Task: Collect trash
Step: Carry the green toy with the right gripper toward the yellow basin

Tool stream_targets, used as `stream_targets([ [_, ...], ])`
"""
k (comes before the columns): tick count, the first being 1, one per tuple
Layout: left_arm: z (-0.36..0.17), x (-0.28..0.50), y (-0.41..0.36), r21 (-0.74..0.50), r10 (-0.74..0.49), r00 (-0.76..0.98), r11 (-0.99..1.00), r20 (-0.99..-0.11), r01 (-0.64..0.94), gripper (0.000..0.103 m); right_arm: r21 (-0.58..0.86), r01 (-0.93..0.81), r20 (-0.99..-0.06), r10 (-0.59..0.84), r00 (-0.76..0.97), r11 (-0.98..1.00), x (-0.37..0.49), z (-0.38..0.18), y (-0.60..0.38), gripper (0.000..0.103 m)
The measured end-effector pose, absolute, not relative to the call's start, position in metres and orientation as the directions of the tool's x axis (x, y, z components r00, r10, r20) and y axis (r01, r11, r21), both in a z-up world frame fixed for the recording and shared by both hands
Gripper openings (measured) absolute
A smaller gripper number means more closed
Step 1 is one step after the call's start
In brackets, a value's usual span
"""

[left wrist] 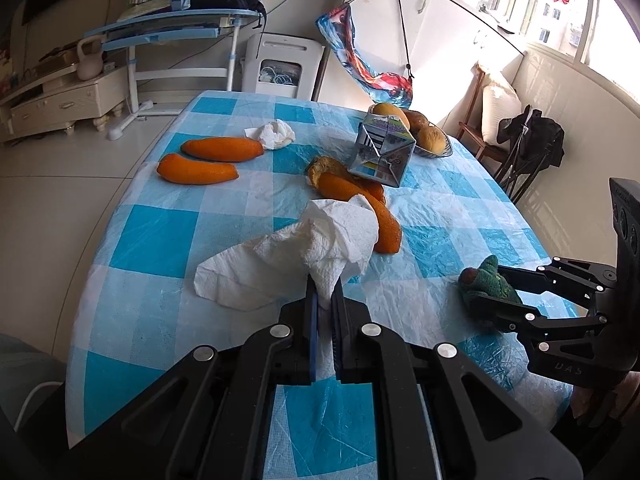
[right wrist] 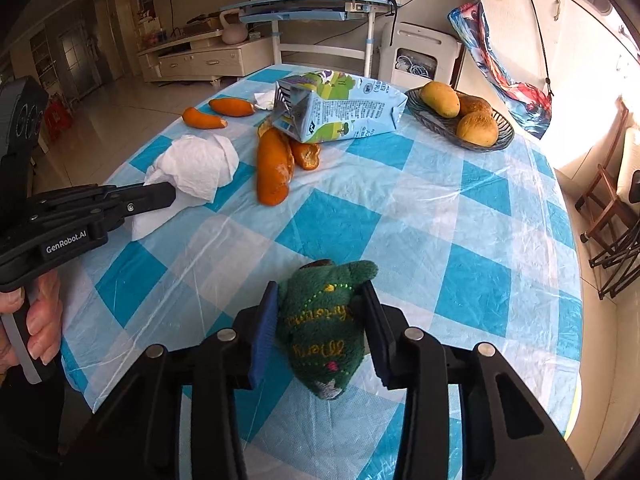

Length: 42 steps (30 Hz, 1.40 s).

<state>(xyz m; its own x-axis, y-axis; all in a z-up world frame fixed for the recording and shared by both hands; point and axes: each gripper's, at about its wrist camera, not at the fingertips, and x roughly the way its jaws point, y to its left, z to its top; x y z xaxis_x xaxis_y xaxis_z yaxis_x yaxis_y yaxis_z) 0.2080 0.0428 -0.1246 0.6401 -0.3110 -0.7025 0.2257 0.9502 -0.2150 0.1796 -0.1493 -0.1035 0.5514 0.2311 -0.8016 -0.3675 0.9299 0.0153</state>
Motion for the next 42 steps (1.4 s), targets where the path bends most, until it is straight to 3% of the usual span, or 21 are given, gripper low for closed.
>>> stream_targets([
  [22,-0.104,0.185,0.003,-0.199,-0.396,0.614,0.909,-0.683,0.365,0.007,0.025,-0.308,-0.724,0.229,0.651,0.951,0.165,-0.066,-0.182,0.04],
  [34,-0.072,0.167,-0.08,-0.199,-0.483,0.586,0.854,-0.651,0.481,0.007,-0.111,-0.181,-0.655,0.065,0.753,0.977,0.149,-0.022,-0.263,0.04],
  [42,-0.059,0.165,-0.141,-0.206,-0.536,0.552,0.81,-0.639,0.549,0.007,0.053,-0.014,-0.633,0.044,0.773,0.998,0.144,-0.021,-0.332,0.04],
])
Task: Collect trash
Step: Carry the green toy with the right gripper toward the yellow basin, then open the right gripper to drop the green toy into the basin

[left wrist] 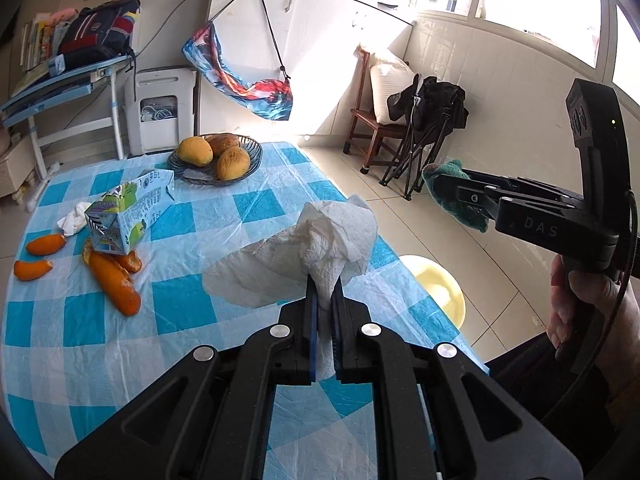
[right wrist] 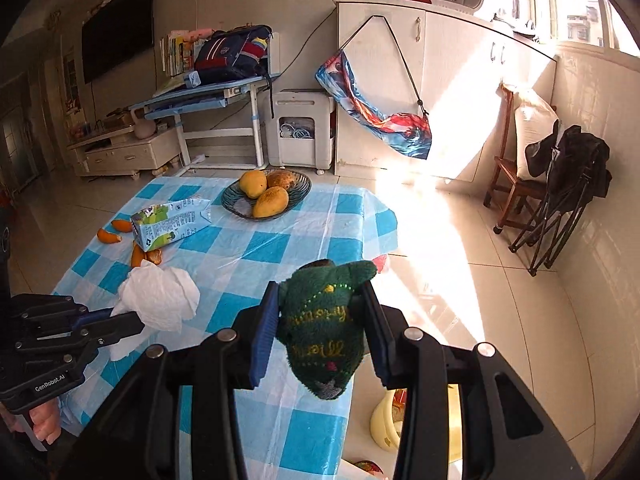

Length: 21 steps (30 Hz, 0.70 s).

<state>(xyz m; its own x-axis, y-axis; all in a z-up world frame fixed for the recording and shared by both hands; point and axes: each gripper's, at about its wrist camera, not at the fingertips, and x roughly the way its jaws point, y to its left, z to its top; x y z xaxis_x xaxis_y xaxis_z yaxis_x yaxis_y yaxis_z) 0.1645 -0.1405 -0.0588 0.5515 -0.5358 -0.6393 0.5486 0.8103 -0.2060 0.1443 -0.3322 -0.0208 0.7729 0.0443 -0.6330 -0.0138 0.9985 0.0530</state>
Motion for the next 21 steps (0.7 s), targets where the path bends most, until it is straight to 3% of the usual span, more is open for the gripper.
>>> stream_targets([
  [5,-0.061,0.169,-0.166,-0.226,-0.552,0.52,0.796,-0.652,0.562,0.007,0.1,0.075,-0.649,0.008,0.761,0.992,0.152,-0.025,-0.366,0.04],
  [13,-0.062,0.181,-0.209,-0.259,-0.591,0.473,0.762,-0.654,0.593,0.007,0.081,0.215,-0.757,-0.08,0.649,0.973,0.169,-0.056,-0.414,0.041],
  [21,-0.068,0.186,-0.245,-0.281,-0.616,0.425,0.731,-0.664,0.621,0.007,-0.028,0.267,-0.831,-0.171,0.53,0.963,0.176,-0.081,-0.44,0.042],
])
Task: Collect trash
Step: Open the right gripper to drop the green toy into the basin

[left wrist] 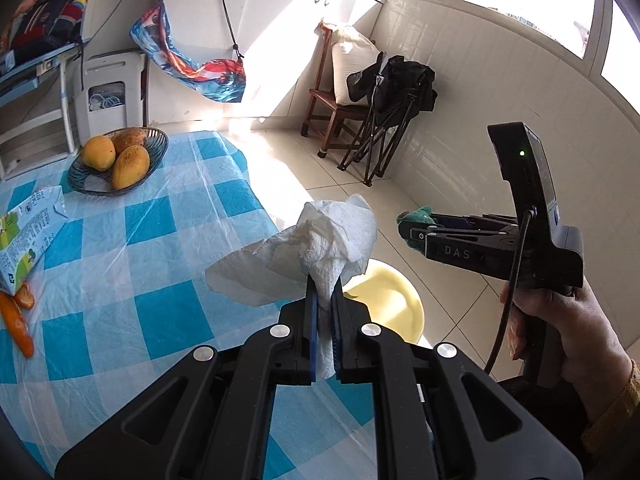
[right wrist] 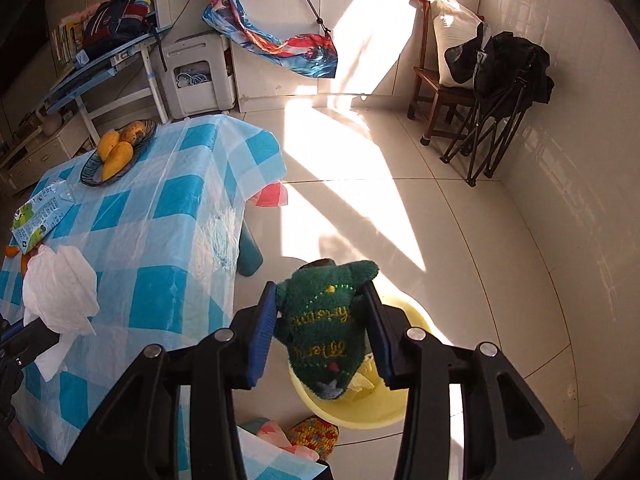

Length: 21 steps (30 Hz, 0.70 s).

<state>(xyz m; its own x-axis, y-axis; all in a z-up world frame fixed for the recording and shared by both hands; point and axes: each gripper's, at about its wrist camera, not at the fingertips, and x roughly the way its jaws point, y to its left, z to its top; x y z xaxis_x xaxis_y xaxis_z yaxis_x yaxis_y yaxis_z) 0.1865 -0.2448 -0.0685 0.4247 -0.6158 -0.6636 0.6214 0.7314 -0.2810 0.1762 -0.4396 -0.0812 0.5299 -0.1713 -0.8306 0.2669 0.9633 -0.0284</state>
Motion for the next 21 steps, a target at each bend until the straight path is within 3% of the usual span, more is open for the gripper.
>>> stream_targets([
  [5,-0.069,0.188,-0.26,-0.299,-0.631,0.406,0.718,-0.661,0.628,0.007,-0.047,0.33,-0.859,-0.207,0.469,0.943,0.174,-0.094,-0.464,0.044],
  [10,-0.069,0.186,-0.273,-0.304,-0.639,0.392,0.707,-0.662,0.639,0.007,-0.043,0.384,-0.868,-0.225,0.443,0.922,0.168,-0.096,-0.475,0.055],
  [17,-0.074,0.187,-0.288,-0.304,-0.641,0.371,0.695,-0.672,0.652,0.007,-0.004,0.43,-0.77,-0.277,0.575,0.903,0.148,-0.06,-0.473,0.068],
  [21,-0.08,0.194,-0.299,-0.312,-0.641,0.347,0.688,-0.685,0.655,0.007,0.053,0.426,-0.641,-0.297,0.708,0.903,0.134,-0.029,-0.469,0.075],
])
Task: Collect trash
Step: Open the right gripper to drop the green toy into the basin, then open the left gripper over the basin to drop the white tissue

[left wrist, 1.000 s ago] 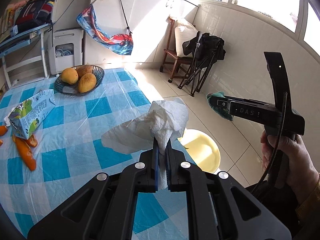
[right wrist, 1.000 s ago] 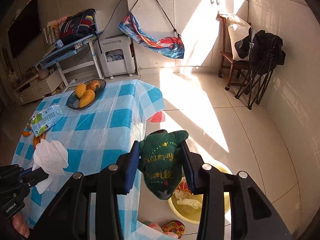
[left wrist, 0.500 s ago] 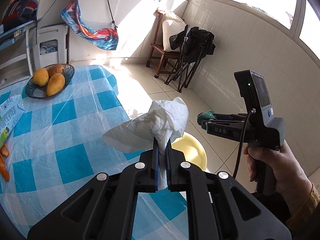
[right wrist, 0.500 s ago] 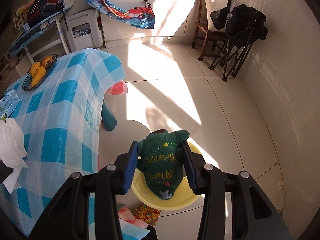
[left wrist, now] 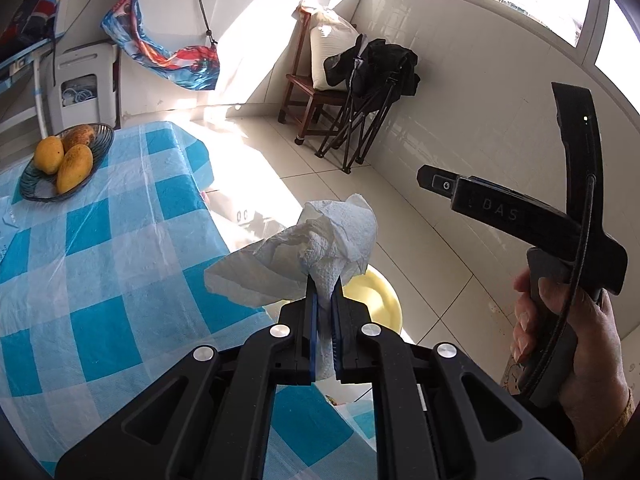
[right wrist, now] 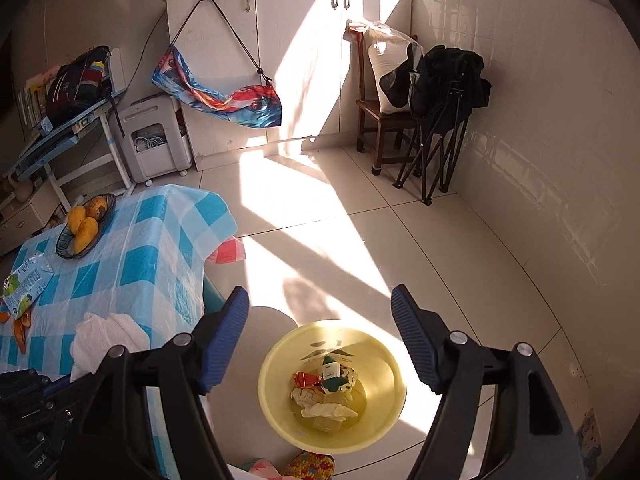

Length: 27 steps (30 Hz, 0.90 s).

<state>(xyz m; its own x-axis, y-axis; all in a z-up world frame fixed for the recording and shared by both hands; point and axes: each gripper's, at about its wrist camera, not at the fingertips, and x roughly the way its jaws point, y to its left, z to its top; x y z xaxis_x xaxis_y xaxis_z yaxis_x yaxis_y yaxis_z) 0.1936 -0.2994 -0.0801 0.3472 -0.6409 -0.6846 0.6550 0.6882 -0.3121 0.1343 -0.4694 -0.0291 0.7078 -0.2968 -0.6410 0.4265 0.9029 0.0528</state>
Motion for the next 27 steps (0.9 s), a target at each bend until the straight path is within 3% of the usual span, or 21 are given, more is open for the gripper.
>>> stream_targets([
  [7,-0.09,0.208,-0.343,-0.364,-0.666,0.261,0.645,-0.699,0.672,0.007,0.123,0.401,-0.318,-0.347,0.882,0.908,0.093,0.022,-0.452,0.085],
  [10,-0.097,0.211,-0.374,-0.403,-0.678,0.174,0.602,-0.714,0.689,0.011,0.123,0.408,-0.241,-0.372,0.896,0.905,0.087,0.03,-0.448,0.088],
  [11,-0.1,0.212,-0.384,-0.413,-0.676,0.15,0.593,-0.721,0.692,0.015,0.123,0.409,-0.236,-0.374,0.897,0.904,0.089,0.03,-0.448,0.088],
  [13,-0.101,0.211,-0.397,-0.397,-0.662,0.158,0.604,-0.733,0.691,0.043,0.123,0.406,-0.248,-0.368,0.896,0.905,0.095,0.029,-0.449,0.089],
  [16,-0.096,0.208,-0.402,-0.364,-0.648,0.202,0.627,-0.734,0.689,0.064,0.124,0.405,-0.259,-0.364,0.894,0.906,0.1,0.026,-0.451,0.09],
  [19,-0.092,0.208,-0.392,-0.298,-0.607,0.28,0.676,-0.744,0.674,0.078,0.122,0.403,-0.268,-0.361,0.893,0.907,0.102,0.024,-0.452,0.091],
  [22,-0.091,0.209,-0.367,-0.213,-0.529,0.37,0.747,-0.764,0.629,0.082,0.117,0.396,-0.276,-0.353,0.894,0.911,0.103,0.023,-0.447,0.092],
  [27,-0.086,0.214,-0.295,-0.177,-0.448,0.475,0.841,-0.757,0.512,0.086,0.088,0.36,-0.299,-0.32,0.899,0.929,0.11,0.021,-0.433,0.093],
])
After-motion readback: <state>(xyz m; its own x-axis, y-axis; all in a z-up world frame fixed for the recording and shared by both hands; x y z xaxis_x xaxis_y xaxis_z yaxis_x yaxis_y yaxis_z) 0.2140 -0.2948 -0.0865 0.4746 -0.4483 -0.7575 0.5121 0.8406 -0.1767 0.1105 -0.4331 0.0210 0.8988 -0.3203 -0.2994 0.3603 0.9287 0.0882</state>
